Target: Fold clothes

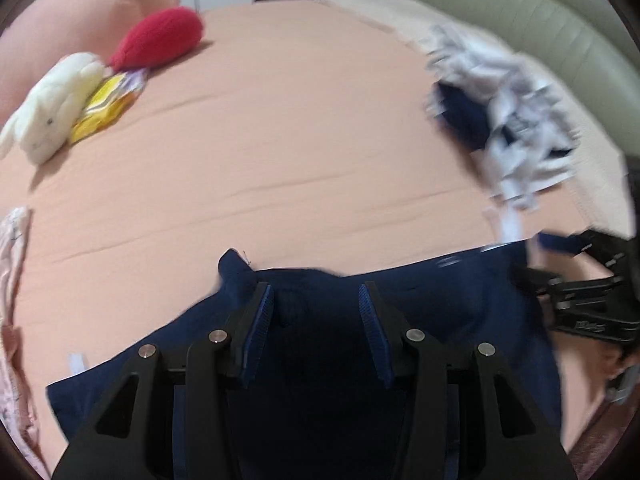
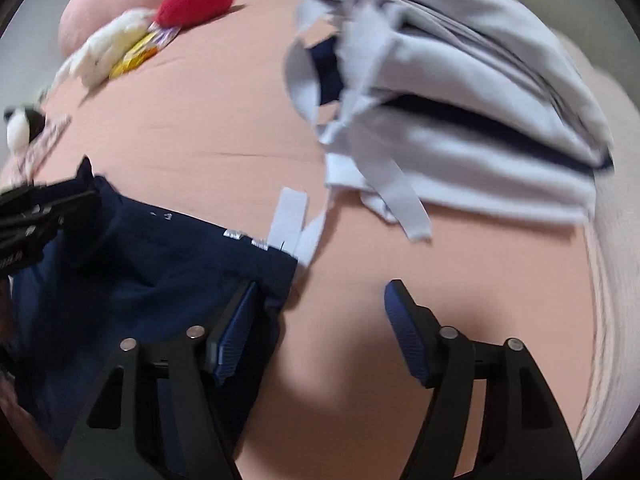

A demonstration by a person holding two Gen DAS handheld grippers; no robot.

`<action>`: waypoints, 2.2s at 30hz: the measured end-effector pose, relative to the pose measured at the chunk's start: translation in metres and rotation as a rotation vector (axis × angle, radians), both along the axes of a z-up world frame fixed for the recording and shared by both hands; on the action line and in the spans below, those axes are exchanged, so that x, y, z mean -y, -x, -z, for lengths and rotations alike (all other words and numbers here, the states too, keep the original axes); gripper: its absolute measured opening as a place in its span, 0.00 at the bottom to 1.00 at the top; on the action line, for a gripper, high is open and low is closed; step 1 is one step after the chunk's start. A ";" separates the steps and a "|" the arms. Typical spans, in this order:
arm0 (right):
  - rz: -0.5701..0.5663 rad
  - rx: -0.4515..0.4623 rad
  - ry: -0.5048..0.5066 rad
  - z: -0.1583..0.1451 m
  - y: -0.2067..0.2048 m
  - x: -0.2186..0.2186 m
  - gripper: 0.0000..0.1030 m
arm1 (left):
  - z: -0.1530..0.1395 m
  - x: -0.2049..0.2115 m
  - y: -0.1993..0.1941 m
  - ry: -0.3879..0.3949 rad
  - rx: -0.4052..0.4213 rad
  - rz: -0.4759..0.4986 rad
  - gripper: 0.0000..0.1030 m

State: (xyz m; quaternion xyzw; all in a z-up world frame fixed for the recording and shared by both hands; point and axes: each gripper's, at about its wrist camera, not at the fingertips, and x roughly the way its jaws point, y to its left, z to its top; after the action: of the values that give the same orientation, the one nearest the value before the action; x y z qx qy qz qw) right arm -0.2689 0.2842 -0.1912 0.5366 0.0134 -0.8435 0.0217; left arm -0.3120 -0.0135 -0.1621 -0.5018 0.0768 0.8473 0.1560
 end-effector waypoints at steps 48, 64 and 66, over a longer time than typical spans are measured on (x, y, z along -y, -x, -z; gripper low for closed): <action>0.011 -0.073 0.086 -0.016 0.004 0.024 0.40 | -0.043 -0.005 -0.071 -0.078 -0.023 0.004 0.41; -0.153 -0.005 0.061 -0.002 -0.113 0.095 0.42 | -0.015 0.067 -0.180 0.016 0.073 -0.181 0.46; -0.184 0.013 0.009 0.002 -0.125 0.105 0.42 | 0.000 0.074 -0.187 0.081 0.100 -0.226 0.46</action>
State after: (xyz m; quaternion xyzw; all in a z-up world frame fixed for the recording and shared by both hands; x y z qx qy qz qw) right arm -0.1442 0.1795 -0.1936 0.5383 0.0588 -0.8346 0.1016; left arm -0.1249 -0.0877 -0.1617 -0.5547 0.0464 0.8296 0.0429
